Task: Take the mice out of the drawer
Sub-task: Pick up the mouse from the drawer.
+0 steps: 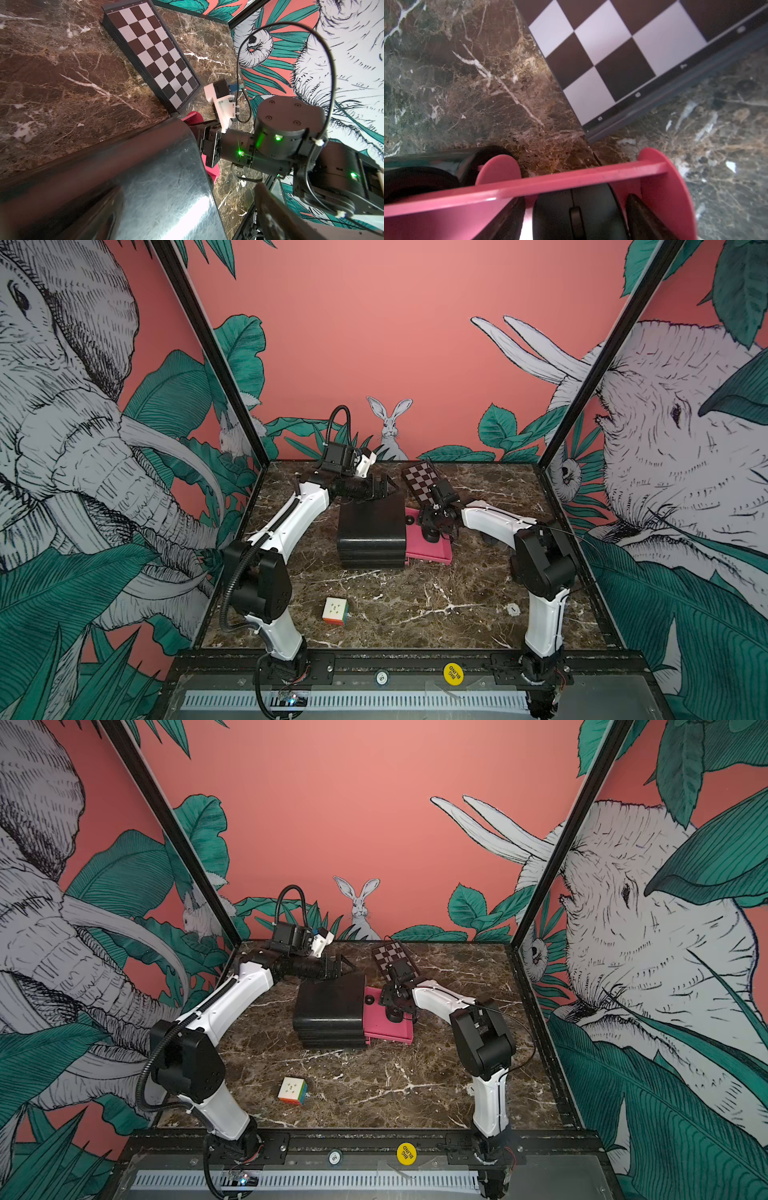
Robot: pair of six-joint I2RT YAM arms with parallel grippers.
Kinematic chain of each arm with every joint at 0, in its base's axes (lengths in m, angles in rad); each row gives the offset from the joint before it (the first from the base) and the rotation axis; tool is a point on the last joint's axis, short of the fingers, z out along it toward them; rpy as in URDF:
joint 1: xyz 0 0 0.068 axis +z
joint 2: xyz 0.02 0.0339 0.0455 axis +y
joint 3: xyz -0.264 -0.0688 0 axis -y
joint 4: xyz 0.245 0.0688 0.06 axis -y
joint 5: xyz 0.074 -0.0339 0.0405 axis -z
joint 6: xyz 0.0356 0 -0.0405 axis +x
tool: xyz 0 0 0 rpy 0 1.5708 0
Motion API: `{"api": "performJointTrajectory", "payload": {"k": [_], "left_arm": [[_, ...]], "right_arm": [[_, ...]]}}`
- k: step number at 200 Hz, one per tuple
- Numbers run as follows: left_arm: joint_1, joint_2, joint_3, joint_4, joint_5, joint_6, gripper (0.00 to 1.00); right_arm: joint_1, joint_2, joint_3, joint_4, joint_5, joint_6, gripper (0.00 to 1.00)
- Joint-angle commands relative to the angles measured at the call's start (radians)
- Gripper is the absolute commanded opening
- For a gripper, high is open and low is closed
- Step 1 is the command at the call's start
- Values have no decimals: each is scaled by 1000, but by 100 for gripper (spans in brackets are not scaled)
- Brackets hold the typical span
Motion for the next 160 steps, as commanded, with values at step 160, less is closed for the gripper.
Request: {"api": "performJointTrajectory", "payload": {"k": [160], "left_arm": [[6, -3, -41, -40, -53, -20, 99]], "right_arm": [[18, -94, -94, -81, -134, -134, 61]]}}
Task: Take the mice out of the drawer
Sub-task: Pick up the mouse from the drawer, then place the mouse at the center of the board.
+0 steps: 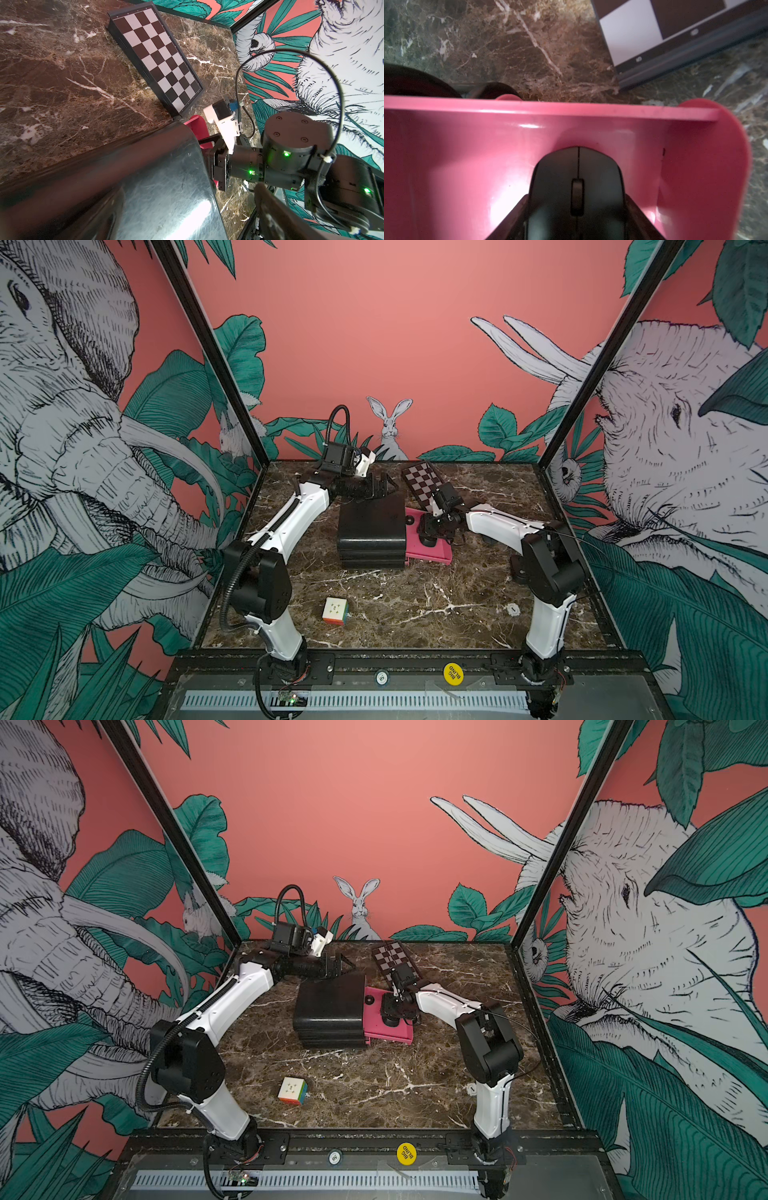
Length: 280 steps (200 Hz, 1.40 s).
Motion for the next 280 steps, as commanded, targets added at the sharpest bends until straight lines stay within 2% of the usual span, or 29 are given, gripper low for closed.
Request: {"api": "performJointTrajectory", "payload": {"k": [1, 53, 95, 127, 192, 280], "left_arm": [[6, -3, -35, -61, -34, -8, 99], [6, -18, -53, -60, -31, -7, 99], [6, -29, -66, -50, -15, -17, 99], [6, -33, -73, -48, -3, -16, 99], [6, -31, -62, -58, 3, -11, 99], [6, -34, -66, -43, -19, -35, 99]], "right_arm": [[15, -25, -16, -37, 6, 2, 61], [23, -105, -3, -49, 35, 11, 53], [15, -220, 38, -129, 129, -18, 53], [-32, -287, 36, -261, 223, -69, 55], [-208, -440, -256, -286, 253, -172, 56], [-266, -388, -454, -215, 299, -186, 56]]}}
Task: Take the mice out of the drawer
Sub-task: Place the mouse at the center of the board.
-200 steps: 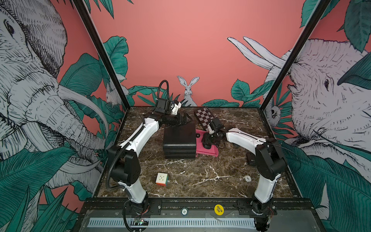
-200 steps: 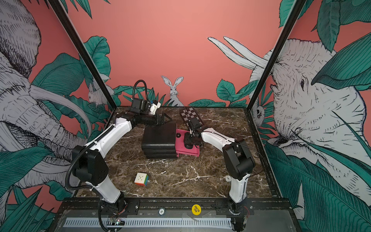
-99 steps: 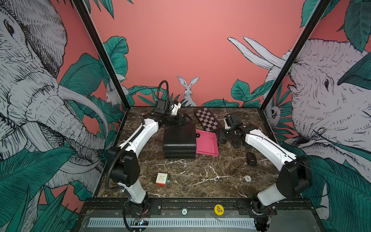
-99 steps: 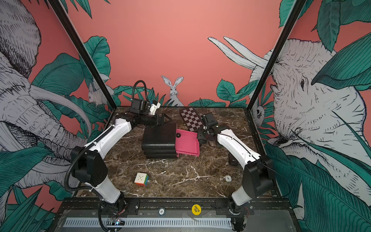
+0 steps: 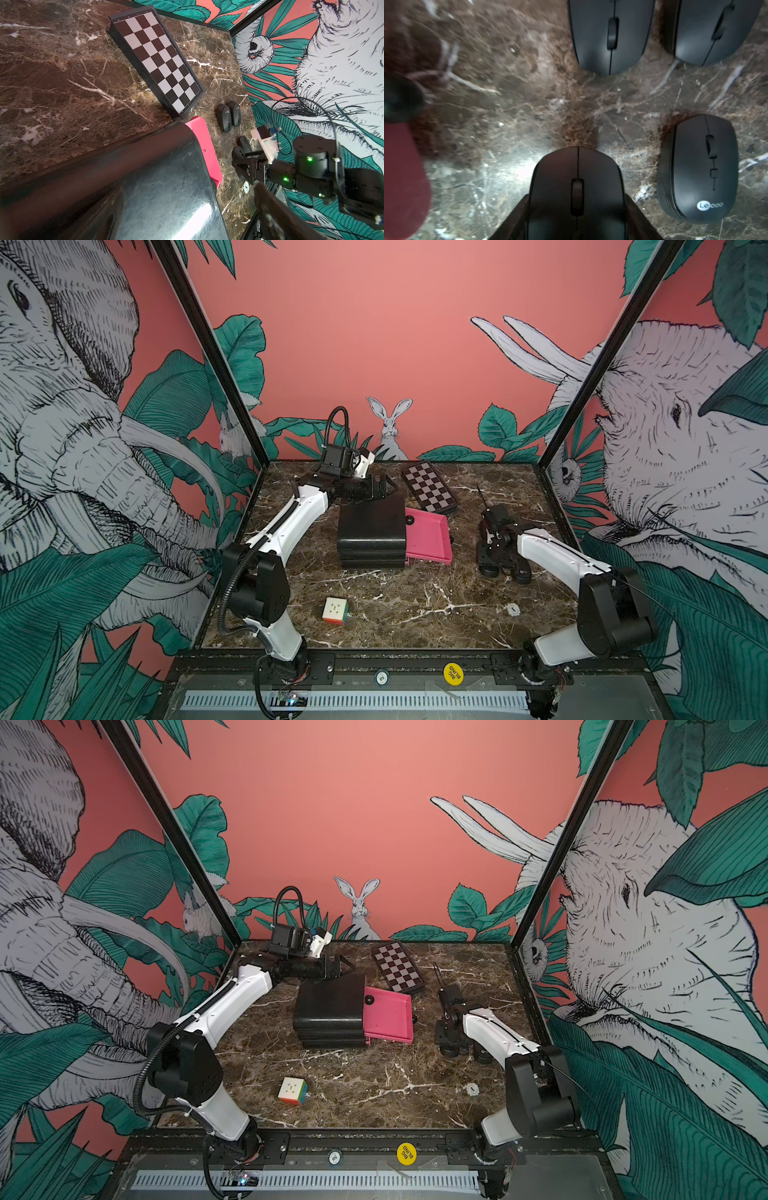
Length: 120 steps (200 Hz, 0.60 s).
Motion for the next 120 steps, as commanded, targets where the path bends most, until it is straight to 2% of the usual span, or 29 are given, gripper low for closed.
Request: {"api": "performJointTrajectory", "payload": {"k": [1, 57, 120], "left_arm": [[6, -12, -29, -76, -28, -26, 99], [7, -28, -42, -74, -44, -35, 99], [5, -56, -60, -76, -91, -27, 99]], "right_arm": [[-18, 22, -21, 31, 32, -18, 56], [-82, 57, -25, 84, 14, -63, 56], [-83, 148, 48, -15, -1, -133, 56]]}}
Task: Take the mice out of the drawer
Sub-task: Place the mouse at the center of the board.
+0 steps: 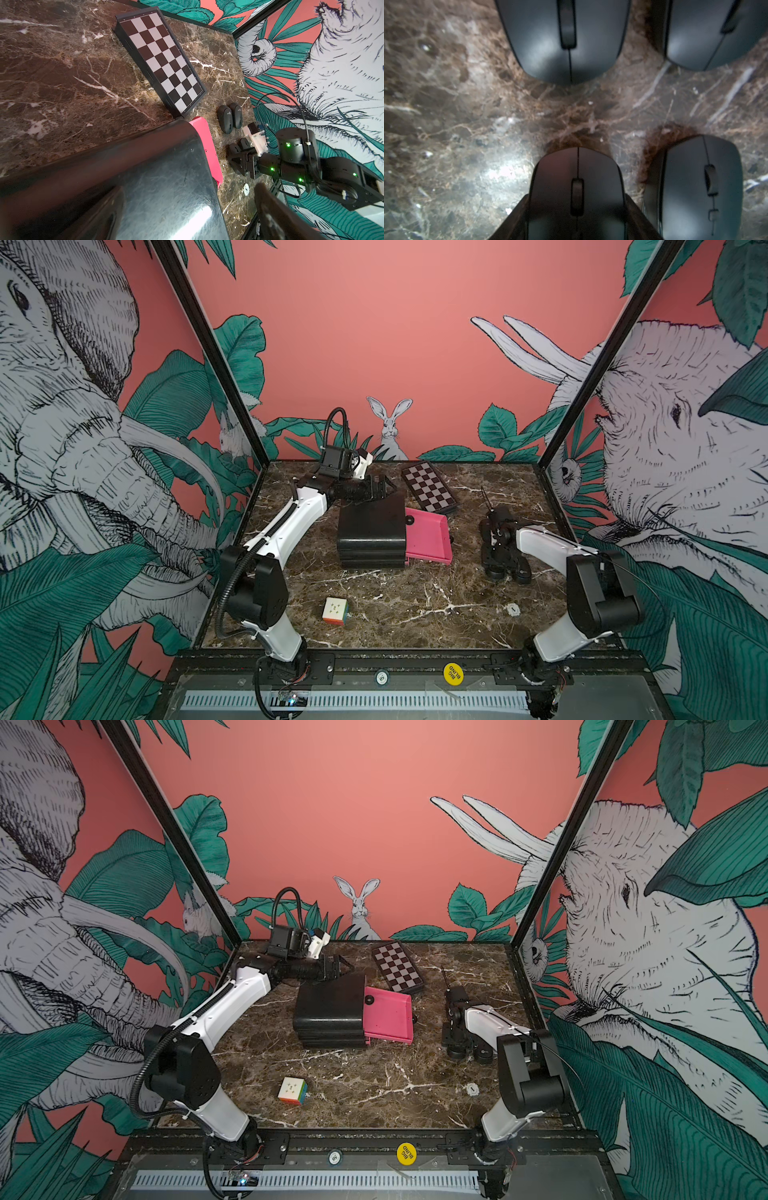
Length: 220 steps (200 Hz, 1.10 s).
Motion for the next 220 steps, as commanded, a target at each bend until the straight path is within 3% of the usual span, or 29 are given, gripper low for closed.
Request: {"api": "performJointTrajectory", "payload": {"k": [1, 140, 197, 220], "left_arm": [[6, -26, -32, -82, -53, -7, 99], [7, -22, -29, -86, -46, -2, 99], [6, -17, -22, -88, -36, 6, 99], [7, -10, -14, -93, -30, 11, 99]], "right_arm": [[0, 21, 24, -59, -12, -45, 57], [-1, 26, 10, -93, 30, -7, 68], [-2, -8, 52, -87, 3, 10, 70], [0, -108, 101, -103, -20, 20, 73]]}}
